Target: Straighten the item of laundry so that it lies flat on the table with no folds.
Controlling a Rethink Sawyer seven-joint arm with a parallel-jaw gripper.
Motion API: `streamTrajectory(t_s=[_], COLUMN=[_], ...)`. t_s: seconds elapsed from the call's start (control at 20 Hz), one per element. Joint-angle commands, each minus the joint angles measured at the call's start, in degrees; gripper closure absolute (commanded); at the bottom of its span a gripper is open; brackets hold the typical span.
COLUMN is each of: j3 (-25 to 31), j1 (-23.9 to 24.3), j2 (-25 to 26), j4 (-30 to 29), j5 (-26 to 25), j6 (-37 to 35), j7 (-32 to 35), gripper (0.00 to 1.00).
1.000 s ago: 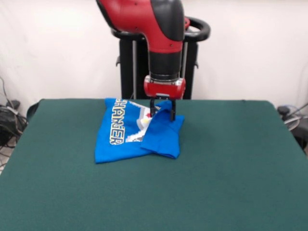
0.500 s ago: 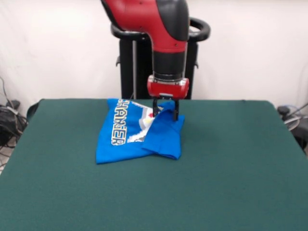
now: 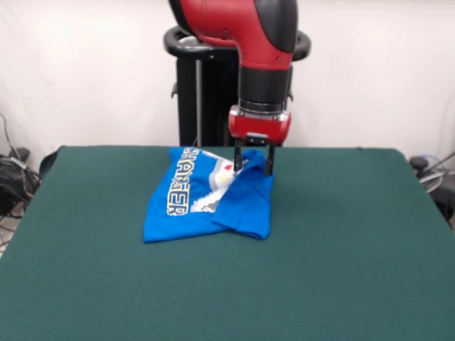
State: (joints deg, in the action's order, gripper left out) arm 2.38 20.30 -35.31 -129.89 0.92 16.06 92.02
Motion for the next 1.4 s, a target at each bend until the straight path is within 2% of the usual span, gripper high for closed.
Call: streamTrajectory(t_s=[0.05, 0.3, 0.6, 0.85, 1.05, 1.25, 1.4], j3=[-0.6, 1.2, 0.7, 5.1, 4.4, 4.4, 5.2], j1=[-1.8, -0.2, -1.1, 2.0, 0.7, 0.8, 1.7], j2=[0.0, 2.6, 2.9, 5.0, 2.8, 2.3, 1.8], j4=[7.8, 8.4, 8.9, 10.0, 10.9, 13.9, 15.0], j5=[4.7, 3.1, 3.8, 1.0, 2.3, 3.8, 2.9], j6=[-6.2, -3.1, -3.9, -3.3, -8.3, -22.0, -27.8], j7=[9.5, 10.4, 10.2, 10.2, 8.1, 4.6, 3.9], gripper=[0.0, 0.0, 0.0, 0.0, 0.0, 0.0, 0.0])
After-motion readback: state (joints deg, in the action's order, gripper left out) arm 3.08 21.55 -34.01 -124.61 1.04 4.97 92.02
